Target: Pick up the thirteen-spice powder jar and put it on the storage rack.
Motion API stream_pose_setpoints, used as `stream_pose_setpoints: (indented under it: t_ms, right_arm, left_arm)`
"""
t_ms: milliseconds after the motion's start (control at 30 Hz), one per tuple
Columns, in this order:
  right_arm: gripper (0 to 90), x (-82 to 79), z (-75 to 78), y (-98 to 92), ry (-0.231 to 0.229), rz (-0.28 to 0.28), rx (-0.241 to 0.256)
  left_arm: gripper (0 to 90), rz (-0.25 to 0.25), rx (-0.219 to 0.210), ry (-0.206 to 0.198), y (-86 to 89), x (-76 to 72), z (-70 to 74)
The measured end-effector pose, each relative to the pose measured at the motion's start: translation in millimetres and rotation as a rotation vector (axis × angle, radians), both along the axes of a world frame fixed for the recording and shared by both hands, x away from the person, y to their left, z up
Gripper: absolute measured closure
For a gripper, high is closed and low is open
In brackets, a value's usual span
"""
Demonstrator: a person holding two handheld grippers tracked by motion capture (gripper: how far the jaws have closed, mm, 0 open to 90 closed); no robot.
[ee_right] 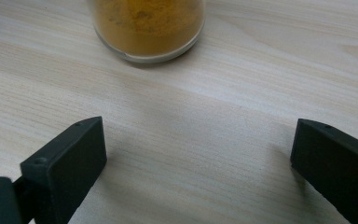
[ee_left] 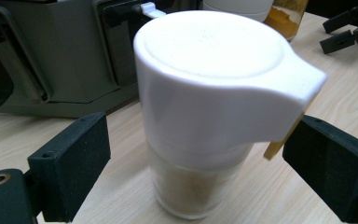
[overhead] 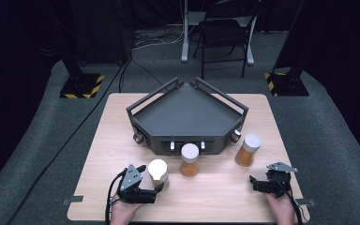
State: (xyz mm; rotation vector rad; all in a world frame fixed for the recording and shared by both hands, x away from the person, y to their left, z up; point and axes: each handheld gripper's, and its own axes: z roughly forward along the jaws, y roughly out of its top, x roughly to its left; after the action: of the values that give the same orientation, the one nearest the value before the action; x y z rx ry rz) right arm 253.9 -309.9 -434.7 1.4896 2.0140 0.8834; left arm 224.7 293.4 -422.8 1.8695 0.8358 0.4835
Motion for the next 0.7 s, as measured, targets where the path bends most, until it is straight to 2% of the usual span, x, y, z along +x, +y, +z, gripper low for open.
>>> stream_pose_setpoints:
  t_ms: [100,233,367,700]
  right_arm:
    - [2.3,0.0,0.0,0.0,0.0,0.0,0.0]
    - [2.3,0.0,0.0,0.3,0.0,-0.003,0.0]
    - [2.3,0.0,0.0,0.5,0.0,-0.005,0.0]
    - [2.3,0.3,-0.1,0.4,-0.001,-0.007,0.0]
  left_arm:
    - [7.4,0.003,0.012,0.006,-7.7,0.9,0.3]
    - [8.3,0.037,0.017,0.012,-20.0,-0.5,-1.0]
    - [10.7,0.058,0.015,0.002,-27.4,-2.5,-2.9]
    - [15.8,0.069,0.031,0.005,-37.4,3.7,-1.1]
